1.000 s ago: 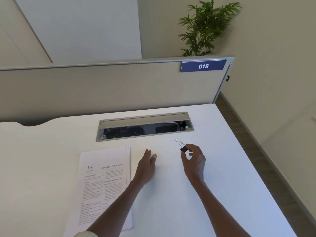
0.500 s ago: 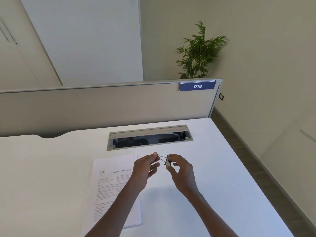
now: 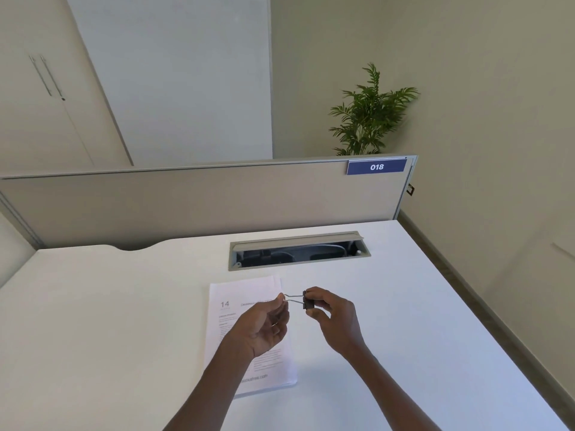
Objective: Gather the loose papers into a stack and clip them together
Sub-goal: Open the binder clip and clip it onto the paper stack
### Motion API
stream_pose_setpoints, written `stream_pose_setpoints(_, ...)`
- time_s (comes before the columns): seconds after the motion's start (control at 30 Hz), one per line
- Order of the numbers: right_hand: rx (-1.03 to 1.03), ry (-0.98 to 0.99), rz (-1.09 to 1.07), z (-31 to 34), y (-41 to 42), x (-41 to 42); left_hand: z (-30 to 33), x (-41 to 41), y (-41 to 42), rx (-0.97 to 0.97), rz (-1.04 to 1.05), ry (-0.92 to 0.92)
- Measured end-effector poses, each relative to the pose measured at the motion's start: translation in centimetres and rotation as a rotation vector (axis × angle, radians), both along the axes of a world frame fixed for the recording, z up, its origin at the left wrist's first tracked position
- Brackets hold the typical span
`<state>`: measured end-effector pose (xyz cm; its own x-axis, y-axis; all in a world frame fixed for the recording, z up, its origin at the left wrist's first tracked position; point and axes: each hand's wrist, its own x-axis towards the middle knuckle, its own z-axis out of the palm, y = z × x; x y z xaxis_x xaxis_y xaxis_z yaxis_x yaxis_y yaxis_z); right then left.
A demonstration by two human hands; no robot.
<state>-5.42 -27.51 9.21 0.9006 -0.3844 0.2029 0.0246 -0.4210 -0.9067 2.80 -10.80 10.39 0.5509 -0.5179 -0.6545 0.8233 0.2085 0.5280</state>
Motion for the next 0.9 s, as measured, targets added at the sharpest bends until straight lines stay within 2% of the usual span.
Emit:
stream_pose_setpoints(0.27,0.194,0.027,-0.003,0.3,4.0,0.0,-0.7,-0.9,3.3,-0.122,0.018,0.066)
stream_pose_setpoints(0.63,0.619,0.043,0.011,0.3,8.2,0.0,-0.4,-2.3,4.7,-0.235,0.038,0.077)
stream_pose_setpoints(0.73,0.686,0.074,0.014,0.1,8.8,0.0,-0.3,-2.5,4.6,-0.185,0.096,-0.004)
stream_pose_setpoints(0.9,0.561,0.137,0.014,0.9,9.6,0.5,0.3,-2.2,4.5,0.076,0.065,-0.303)
